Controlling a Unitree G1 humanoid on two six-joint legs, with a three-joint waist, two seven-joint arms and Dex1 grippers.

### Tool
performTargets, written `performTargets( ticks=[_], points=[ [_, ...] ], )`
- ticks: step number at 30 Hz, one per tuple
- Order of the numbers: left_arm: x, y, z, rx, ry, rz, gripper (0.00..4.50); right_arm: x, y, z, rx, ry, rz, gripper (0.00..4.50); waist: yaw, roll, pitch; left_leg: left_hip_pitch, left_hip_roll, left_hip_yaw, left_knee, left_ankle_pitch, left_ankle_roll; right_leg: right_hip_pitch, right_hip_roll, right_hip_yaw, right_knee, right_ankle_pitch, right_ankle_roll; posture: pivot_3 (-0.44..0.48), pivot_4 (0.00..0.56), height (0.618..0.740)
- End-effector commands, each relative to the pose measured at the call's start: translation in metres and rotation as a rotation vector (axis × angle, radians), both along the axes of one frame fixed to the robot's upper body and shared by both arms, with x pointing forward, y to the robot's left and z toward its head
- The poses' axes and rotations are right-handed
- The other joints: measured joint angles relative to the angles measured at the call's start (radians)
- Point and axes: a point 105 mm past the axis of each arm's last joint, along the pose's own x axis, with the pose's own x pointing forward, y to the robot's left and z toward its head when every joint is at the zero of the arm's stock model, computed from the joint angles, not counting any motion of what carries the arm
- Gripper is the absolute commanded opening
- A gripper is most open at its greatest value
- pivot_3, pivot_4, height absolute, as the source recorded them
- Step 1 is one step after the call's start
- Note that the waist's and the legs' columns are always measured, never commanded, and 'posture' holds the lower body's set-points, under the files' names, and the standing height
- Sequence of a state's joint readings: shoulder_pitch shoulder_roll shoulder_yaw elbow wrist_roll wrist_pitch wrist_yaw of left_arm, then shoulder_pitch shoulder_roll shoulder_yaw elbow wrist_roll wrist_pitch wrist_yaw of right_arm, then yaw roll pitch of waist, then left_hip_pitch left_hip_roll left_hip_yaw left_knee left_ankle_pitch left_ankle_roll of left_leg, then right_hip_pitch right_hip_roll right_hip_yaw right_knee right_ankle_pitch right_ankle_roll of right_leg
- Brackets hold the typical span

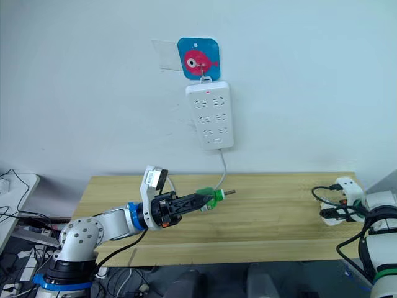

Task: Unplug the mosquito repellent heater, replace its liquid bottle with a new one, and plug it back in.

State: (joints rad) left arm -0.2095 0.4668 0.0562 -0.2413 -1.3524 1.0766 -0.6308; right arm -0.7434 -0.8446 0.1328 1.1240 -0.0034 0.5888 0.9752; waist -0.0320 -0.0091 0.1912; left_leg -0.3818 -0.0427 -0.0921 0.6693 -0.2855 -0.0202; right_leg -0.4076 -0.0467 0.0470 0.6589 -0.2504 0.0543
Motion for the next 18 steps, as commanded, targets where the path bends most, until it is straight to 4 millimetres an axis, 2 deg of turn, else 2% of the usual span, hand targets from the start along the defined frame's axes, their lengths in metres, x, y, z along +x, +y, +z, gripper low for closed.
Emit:
performTargets(
  ticks=[1, 2, 4, 8, 12, 18],
  points=[
    [-0.001, 0.001, 0.010, -0.037, -0.056, 0.011, 2.27, 0.020, 0.008, 0.053, 0.090, -0.133, 0.013, 4.44, -0.002, 0.000, 0.000, 0.000, 0.000, 0.000, 0.000, 0.000, 0.000, 0.000, 0.000, 0.000, 0.000, 0.000, 0.000, 0.009, 0.189, 0.740],
    [-0.001, 0.002, 0.010, -0.041, -0.056, 0.018, 2.27, 0.020, 0.013, 0.059, 0.111, -0.144, 0.019, 4.44, -0.002, 0.000, 0.000, 0.000, 0.000, 0.000, 0.000, 0.000, 0.000, 0.000, 0.000, 0.000, 0.000, 0.000, 0.000, 0.002, 0.186, 0.740],
    [0.002, 0.002, 0.010, -0.050, -0.065, 0.051, 2.27, 0.024, 0.039, 0.081, 0.246, -0.193, 0.015, 4.44, -0.001, 0.000, 0.000, 0.000, 0.001, -0.001, -0.001, 0.000, 0.000, 0.000, 0.000, -0.001, 0.000, 0.000, 0.000, -0.007, 0.184, 0.740],
    [0.015, -0.007, 0.011, -0.007, -0.221, 0.156, 2.27, 0.017, 0.109, 0.113, 0.627, -0.296, 0.021, 4.44, 0.001, 0.000, 0.000, 0.000, 0.002, -0.005, -0.002, 0.000, -0.001, 0.001, 0.000, -0.004, -0.002, 0.000, 0.000, -0.025, 0.176, 0.740],
    [0.031, -0.018, 0.019, -0.001, -0.365, 0.276, 2.27, -0.004, 0.149, 0.121, 0.930, -0.368, 0.003, 4.44, 0.011, 0.000, 0.000, -0.001, 0.001, -0.007, -0.004, 0.003, -0.005, 0.001, 0.000, -0.005, -0.003, 0.000, 0.000, -0.034, 0.171, 0.740],
    [0.048, -0.029, 0.022, 0.060, -0.525, 0.387, 2.27, -0.015, 0.197, 0.133, 1.176, -0.492, 0.017, 4.44, 0.015, 0.000, 0.000, -0.003, -0.002, -0.005, -0.004, 0.002, -0.004, 0.000, -0.006, -0.004, -0.005, 0.001, 0.000, -0.063, 0.171, 0.740]
  ],
)
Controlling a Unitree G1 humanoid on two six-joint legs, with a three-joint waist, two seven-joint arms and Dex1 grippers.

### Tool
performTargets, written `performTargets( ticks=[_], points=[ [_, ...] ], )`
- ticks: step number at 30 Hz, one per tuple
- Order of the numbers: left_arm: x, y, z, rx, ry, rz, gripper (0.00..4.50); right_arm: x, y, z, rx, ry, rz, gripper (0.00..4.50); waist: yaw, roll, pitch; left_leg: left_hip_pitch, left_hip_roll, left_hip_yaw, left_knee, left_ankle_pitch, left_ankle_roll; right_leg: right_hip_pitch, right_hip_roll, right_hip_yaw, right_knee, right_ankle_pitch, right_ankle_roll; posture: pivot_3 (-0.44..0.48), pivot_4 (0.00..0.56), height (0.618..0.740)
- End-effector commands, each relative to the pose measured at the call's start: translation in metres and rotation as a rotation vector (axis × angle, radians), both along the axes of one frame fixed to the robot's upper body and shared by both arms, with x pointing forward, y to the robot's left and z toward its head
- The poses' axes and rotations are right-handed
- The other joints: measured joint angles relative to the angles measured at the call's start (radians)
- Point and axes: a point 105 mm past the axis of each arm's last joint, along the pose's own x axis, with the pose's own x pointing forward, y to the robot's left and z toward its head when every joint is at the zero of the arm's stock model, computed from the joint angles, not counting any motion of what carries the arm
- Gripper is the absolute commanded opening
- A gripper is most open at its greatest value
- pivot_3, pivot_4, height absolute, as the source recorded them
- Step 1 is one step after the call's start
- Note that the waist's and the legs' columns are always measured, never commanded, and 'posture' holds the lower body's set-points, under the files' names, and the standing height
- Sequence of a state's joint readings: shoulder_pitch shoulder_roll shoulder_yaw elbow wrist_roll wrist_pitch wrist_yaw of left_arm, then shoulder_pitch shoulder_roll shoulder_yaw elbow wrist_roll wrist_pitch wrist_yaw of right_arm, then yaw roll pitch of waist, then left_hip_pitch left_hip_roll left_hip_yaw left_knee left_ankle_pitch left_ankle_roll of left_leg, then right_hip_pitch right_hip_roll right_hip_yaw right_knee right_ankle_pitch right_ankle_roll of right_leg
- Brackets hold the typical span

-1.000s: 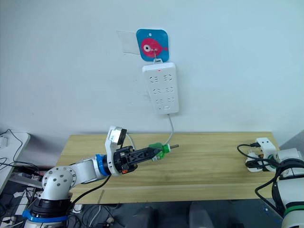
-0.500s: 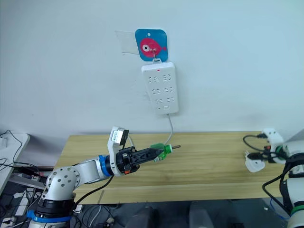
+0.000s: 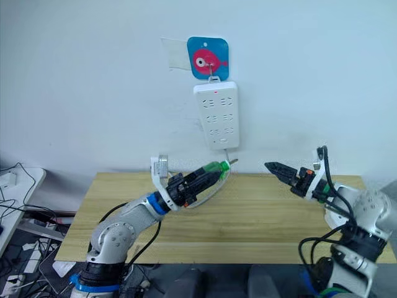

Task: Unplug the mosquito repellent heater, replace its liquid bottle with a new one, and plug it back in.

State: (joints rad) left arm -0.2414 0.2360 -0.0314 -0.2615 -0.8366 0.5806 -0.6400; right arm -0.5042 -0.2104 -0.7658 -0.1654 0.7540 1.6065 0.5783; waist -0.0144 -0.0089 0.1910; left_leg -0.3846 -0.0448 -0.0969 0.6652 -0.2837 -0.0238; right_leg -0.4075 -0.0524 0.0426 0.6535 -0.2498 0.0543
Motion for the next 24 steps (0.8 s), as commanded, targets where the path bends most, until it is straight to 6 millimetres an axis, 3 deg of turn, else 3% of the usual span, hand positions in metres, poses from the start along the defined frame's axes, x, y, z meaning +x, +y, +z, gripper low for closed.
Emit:
performTargets(
  ticks=[1, 8, 21, 24],
  points=[
    [0.005, -0.009, 0.007, 0.029, -0.104, 0.028, 2.27, -0.007, 0.018, 0.020, 0.063, -0.092, -0.008, 4.44, -0.006, 0.000, 0.000, 0.000, 0.000, 0.000, 0.000, 0.000, 0.000, 0.000, 0.000, 0.000, 0.000, 0.000, 0.000, -0.063, 0.171, 0.740],
    [0.005, -0.032, 0.015, 0.021, -0.154, -0.007, 2.27, -0.009, 0.056, 0.029, 0.123, -0.079, -0.002, 4.44, -0.022, 0.000, 0.000, 0.000, 0.001, 0.000, -0.001, 0.000, 0.001, -0.002, 0.001, 0.000, 0.004, 0.000, 0.000, -0.062, 0.173, 0.740],
    [-0.003, -0.041, 0.016, 0.009, -0.166, -0.001, 2.27, -0.017, 0.078, 0.047, 0.190, -0.018, 0.035, 4.44, -0.041, 0.000, 0.000, 0.001, 0.002, 0.000, 0.000, 0.000, 0.002, -0.002, 0.006, 0.001, 0.005, 0.000, 0.000, -0.048, 0.178, 0.740],
    [-0.003, -0.041, 0.016, 0.017, -0.174, 0.000, 2.27, -0.017, 0.078, 0.048, 0.205, 0.015, 0.029, 3.83, -0.043, 0.000, 0.000, 0.001, 0.002, 0.000, 0.000, 0.000, 0.002, -0.002, 0.007, 0.001, 0.005, 0.000, 0.000, -0.044, 0.180, 0.740]
  ],
)
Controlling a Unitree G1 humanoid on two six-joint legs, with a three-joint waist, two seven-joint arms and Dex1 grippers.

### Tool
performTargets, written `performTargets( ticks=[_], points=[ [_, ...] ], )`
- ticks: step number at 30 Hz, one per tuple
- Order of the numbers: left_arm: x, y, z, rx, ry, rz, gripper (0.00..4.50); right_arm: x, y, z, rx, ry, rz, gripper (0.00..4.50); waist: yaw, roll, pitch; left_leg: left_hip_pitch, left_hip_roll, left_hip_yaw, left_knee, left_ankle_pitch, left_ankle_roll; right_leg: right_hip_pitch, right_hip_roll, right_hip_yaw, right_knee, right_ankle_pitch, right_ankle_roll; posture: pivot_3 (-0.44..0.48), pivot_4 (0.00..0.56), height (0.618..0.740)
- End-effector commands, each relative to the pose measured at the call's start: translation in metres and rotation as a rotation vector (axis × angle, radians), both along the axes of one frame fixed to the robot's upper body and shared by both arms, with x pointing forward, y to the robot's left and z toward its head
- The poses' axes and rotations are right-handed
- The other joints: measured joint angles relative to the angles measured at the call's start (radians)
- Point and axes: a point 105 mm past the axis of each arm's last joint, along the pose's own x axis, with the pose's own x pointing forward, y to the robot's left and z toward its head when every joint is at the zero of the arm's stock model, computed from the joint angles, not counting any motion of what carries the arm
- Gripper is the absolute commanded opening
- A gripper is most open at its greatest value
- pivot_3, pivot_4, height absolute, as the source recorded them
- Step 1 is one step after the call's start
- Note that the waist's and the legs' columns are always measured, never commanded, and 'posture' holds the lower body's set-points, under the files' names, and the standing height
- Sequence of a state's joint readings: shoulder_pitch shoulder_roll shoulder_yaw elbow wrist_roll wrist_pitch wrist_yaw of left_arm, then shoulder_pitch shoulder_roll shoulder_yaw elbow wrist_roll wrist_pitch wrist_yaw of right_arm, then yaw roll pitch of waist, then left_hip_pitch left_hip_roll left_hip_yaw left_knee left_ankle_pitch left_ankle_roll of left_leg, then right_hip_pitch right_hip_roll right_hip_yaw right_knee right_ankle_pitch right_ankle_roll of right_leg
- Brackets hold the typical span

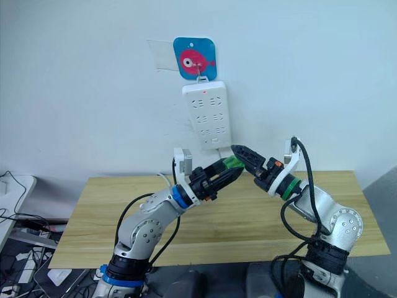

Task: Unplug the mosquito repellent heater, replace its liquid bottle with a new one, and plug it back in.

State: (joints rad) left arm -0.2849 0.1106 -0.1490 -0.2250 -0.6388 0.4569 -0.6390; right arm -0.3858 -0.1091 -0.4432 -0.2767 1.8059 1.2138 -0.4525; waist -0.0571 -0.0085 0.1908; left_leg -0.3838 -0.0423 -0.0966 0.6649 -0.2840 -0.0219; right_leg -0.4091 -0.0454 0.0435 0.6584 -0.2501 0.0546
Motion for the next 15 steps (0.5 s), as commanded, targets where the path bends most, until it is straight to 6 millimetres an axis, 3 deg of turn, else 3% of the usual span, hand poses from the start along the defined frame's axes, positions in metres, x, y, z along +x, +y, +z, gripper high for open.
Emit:
performTargets(
  ticks=[1, 8, 9, 15],
  points=[
    [-0.0041, -0.0004, 0.0127, -0.018, -0.060, 0.001, 2.27, -0.0047, 0.0032, 0.0127, 0.052, -0.005, 0.016, 3.54, 0.000, 0.000, 0.000, 0.000, 0.000, 0.000, 0.000, 0.000, 0.000, 0.000, 0.001, 0.000, 0.000, 0.000, 0.000, -0.045, 0.180, 0.740],
    [-0.0081, -0.0020, 0.0110, -0.013, -0.060, -0.019, 2.27, -0.0065, 0.0046, 0.0134, 0.057, 0.015, 0.013, 1.02, 0.000, 0.000, 0.000, 0.000, 0.001, 0.000, 0.000, 0.000, 0.000, 0.000, 0.002, 0.000, -0.001, 0.000, 0.000, -0.053, 0.180, 0.740],
    [-0.0086, -0.0024, 0.0108, -0.014, -0.059, -0.021, 2.27, -0.0065, 0.0048, 0.0135, 0.059, 0.015, 0.011, 0.85, 0.000, 0.000, 0.000, 0.000, 0.001, 0.000, 0.000, 0.000, 0.000, 0.000, 0.002, 0.000, -0.001, 0.000, 0.000, -0.053, 0.180, 0.740],
    [-0.0104, -0.0039, 0.0090, -0.001, -0.067, -0.033, 2.27, -0.0093, 0.0077, 0.0165, 0.059, -0.009, 0.027, 0.86, 0.000, 0.000, 0.000, 0.000, 0.001, 0.000, 0.000, 0.000, 0.000, 0.000, 0.002, 0.000, -0.001, 0.000, 0.000, -0.058, 0.181, 0.740]
  ],
)
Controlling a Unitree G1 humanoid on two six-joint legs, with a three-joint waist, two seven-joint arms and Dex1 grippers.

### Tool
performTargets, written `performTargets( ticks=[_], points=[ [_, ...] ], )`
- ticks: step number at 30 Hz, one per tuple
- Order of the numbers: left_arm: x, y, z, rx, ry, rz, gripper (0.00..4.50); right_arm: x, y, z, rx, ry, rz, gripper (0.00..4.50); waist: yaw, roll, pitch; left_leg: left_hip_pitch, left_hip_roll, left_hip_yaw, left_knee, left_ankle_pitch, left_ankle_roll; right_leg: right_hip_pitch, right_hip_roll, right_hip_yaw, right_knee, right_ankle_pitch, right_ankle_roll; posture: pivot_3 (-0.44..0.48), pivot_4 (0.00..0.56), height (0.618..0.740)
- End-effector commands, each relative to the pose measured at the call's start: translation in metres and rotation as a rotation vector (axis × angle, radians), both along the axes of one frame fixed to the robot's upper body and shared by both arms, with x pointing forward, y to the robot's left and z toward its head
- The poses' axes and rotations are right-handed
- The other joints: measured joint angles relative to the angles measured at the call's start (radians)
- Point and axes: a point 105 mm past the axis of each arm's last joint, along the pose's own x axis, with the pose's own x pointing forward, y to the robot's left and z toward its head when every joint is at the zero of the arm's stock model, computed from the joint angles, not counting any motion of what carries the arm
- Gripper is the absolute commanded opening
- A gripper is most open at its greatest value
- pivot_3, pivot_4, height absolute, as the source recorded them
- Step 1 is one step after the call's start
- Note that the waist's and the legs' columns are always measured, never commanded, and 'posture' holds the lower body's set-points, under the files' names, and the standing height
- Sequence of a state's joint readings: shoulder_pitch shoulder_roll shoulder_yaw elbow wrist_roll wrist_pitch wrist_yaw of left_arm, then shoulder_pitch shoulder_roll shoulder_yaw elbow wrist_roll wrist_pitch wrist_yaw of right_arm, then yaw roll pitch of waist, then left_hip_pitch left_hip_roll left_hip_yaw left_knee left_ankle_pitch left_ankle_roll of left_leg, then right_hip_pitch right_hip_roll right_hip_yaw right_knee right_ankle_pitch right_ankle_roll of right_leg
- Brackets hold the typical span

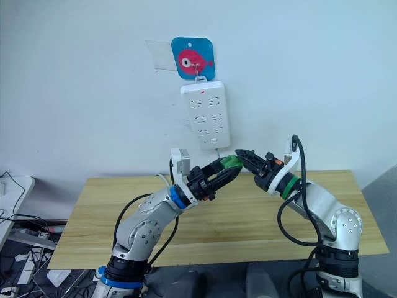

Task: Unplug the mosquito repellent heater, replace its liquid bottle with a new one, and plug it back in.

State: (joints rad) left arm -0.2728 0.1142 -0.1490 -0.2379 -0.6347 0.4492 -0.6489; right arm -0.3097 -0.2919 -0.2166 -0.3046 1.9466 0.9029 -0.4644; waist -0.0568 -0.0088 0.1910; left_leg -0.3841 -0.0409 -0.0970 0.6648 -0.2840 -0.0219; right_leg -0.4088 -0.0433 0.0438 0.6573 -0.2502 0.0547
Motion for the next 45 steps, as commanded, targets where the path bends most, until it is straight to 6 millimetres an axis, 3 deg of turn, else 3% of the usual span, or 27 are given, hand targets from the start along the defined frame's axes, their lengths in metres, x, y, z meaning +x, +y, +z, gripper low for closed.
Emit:
performTargets(
  ticks=[1, 8, 14, 22, 27, 37, 45],
  points=[
    [-0.008, -0.005, 0.007, 0.016, -0.064, -0.032, 2.27, -0.012, 0.008, 0.018, 0.001, -0.100, 0.068, 0.86, 0.000, 0.000, 0.000, 0.000, 0.000, 0.000, 0.000, 0.000, 0.000, 0.000, 0.000, 0.000, 0.000, 0.000, 0.000, -0.058, 0.182, 0.740],
    [-0.001, 0.008, 0.002, 0.161, -0.146, -0.022, 4.50, -0.007, 0.000, 0.022, -0.272, -0.307, 0.102, 0.86, 0.001, 0.000, 0.000, 0.000, 0.001, 0.000, 0.000, 0.000, 0.000, 0.000, 0.002, 0.000, 0.000, 0.000, 0.000, -0.065, 0.182, 0.740],
    [-0.005, 0.017, 0.005, 0.279, -0.237, -0.083, 4.50, -0.002, -0.005, 0.004, -0.607, -0.523, 0.105, 0.86, 0.001, 0.000, 0.000, 0.000, 0.002, 0.000, 0.000, 0.000, 0.000, 0.000, 0.003, 0.000, -0.001, 0.000, 0.000, -0.073, 0.183, 0.740],
    [-0.010, 0.014, 0.002, 0.363, -0.301, -0.132, 4.50, 0.010, -0.008, -0.011, -0.800, -0.698, 0.005, 0.86, 0.002, -0.001, 0.000, -0.001, 0.001, 0.000, -0.001, 0.000, 0.000, 0.000, 0.002, 0.000, -0.006, 0.000, 0.000, -0.077, 0.182, 0.740],
    [-0.008, 0.015, -0.001, 0.385, -0.298, -0.120, 4.50, 0.024, -0.030, -0.035, -1.060, -0.805, -0.095, 0.86, 0.004, -0.001, 0.000, -0.001, 0.002, -0.001, -0.002, 0.000, 0.000, 0.000, 0.002, -0.001, -0.007, 0.000, 0.000, -0.077, 0.179, 0.740],
    [-0.009, 0.010, -0.004, 0.385, -0.314, -0.105, 4.50, 0.056, -0.079, -0.097, -1.252, -0.657, -0.332, 0.86, 0.004, -0.001, 0.000, 0.000, 0.002, 0.000, -0.002, 0.000, -0.001, 0.001, 0.002, 0.000, -0.007, 0.000, 0.000, -0.059, 0.171, 0.740],
    [-0.013, 0.012, -0.011, 0.417, -0.310, -0.118, 4.50, 0.060, -0.100, -0.140, -1.303, -0.562, -0.381, 0.86, 0.006, 0.000, 0.000, 0.001, 0.001, 0.000, -0.001, 0.000, -0.001, 0.001, 0.001, 0.000, -0.006, 0.001, -0.001, -0.046, 0.168, 0.740]
  ],
)
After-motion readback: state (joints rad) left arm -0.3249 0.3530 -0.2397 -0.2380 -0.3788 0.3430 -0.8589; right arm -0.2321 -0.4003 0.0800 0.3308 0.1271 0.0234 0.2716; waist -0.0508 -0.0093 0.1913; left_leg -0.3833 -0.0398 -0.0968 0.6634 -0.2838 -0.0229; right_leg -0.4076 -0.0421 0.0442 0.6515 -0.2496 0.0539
